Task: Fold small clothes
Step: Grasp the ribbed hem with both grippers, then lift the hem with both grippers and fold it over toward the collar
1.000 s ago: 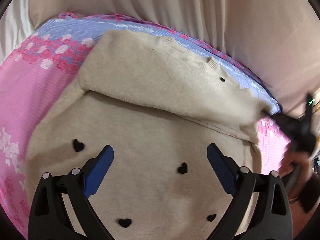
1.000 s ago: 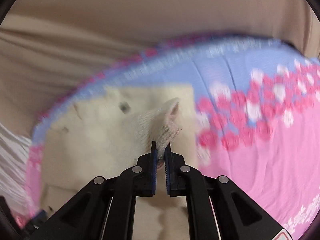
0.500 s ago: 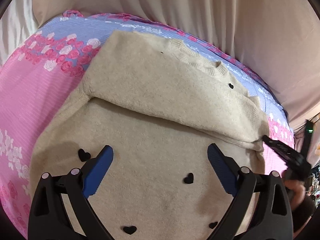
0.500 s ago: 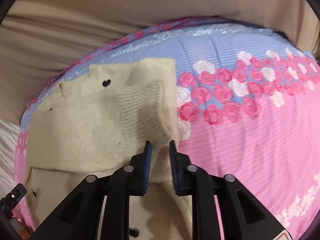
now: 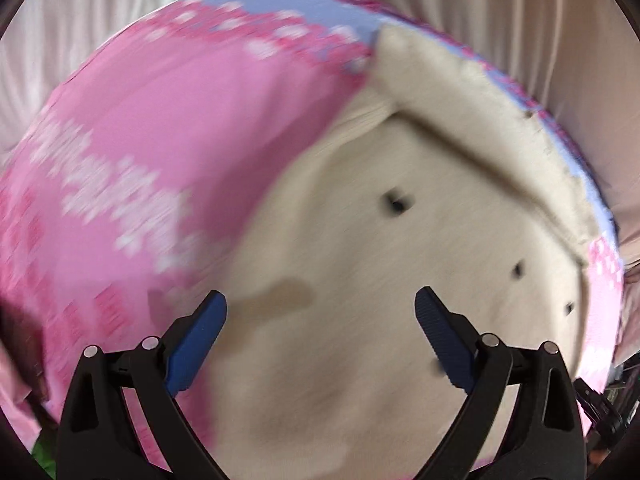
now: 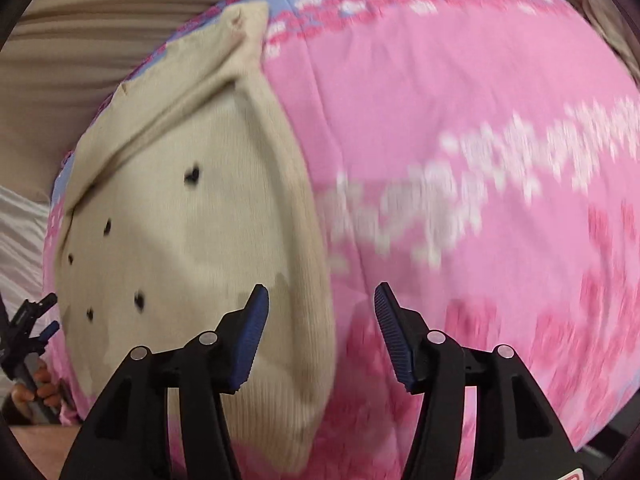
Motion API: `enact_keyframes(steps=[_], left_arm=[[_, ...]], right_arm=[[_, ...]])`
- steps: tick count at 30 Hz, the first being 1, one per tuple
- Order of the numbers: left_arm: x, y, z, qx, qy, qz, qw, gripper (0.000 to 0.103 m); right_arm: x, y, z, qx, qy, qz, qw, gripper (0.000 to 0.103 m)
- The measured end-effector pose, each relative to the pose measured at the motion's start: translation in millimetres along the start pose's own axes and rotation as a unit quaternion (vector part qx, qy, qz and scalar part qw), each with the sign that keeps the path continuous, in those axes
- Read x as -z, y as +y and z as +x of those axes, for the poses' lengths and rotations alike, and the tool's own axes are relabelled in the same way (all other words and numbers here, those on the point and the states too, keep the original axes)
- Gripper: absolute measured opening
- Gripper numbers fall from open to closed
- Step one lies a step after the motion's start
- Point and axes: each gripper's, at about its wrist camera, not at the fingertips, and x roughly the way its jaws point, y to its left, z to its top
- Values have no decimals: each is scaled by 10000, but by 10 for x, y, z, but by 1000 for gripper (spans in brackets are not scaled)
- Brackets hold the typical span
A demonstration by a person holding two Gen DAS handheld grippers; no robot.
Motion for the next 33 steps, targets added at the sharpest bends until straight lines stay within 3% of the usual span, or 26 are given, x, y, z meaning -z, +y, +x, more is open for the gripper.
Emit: enact_keyframes(steps=[5,8,11,14,16,17,18,19,21,23,33], left_arm=[[324,252,5,21,301,80,9995,93],[478,312,85,265,710,128,9970,93],[582,256,73,395,713,352,9961,93],[638,165,88,242,732,717,9944,92],[660,141,70,202,656,749,9948,81],[669,134,49,256,598,725,9952,67],[671,150,33,240,554,656,9960,57],[666,172,22,259,556,586,9964,51],[649,237,3,384,633,431,9963,22],[618,290,-23,495,689,291,9960,9],[714,155,-672,922,437,660,9926,6]], right_arm=[[476,66,43,-195,259,-22,9995,55],[633,141,34,-191,166,-204,9995,55],[707,181,36,-199,58,-223,9995,59],[742,227,50,-191,-27,-248,9995,59],[771,230,44,-219,-106,-222,9995,55],[778,218,43,-227,-122,-200,9995,42],[790,203,41,-218,-128,-177,9995,15],[793,170,62,-371,-41,-58,9993,10],[798,133,43,-473,-100,125,9988,9],[807,152,-10,-504,-197,113,9985,8],[835,217,-661,-832,-734,-253,9935,6]])
